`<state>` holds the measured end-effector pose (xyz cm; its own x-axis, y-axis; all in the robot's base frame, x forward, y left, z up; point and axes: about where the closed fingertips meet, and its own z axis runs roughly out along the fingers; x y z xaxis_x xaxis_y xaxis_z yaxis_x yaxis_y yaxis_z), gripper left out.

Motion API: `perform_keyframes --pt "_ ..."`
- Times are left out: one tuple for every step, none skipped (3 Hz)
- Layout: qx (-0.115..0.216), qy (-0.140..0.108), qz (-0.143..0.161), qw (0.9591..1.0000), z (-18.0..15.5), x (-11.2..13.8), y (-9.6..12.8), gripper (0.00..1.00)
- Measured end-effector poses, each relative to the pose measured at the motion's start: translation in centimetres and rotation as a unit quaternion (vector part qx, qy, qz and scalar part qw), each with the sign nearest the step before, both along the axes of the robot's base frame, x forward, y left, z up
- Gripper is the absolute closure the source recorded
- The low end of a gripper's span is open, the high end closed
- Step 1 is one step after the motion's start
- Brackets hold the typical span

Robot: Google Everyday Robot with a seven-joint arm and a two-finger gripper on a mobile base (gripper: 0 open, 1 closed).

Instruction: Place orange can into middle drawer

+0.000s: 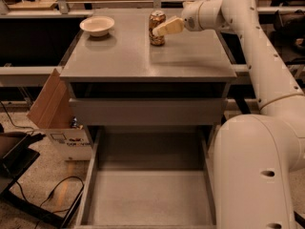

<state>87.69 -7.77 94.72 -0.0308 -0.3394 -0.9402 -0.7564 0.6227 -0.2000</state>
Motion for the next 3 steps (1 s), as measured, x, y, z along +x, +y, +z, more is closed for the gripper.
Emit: perform_keyframes --pt "0.028 0.019 -0.014 0.9993 -2.2 1.6 0.5 0.0" --pt "0.067 0.015 -0.023 0.9974 -3.7 3.8 1.6 0.0" --pt "0.096 0.003 -0.021 0.9952 -3.9 5.2 2.9 0.0"
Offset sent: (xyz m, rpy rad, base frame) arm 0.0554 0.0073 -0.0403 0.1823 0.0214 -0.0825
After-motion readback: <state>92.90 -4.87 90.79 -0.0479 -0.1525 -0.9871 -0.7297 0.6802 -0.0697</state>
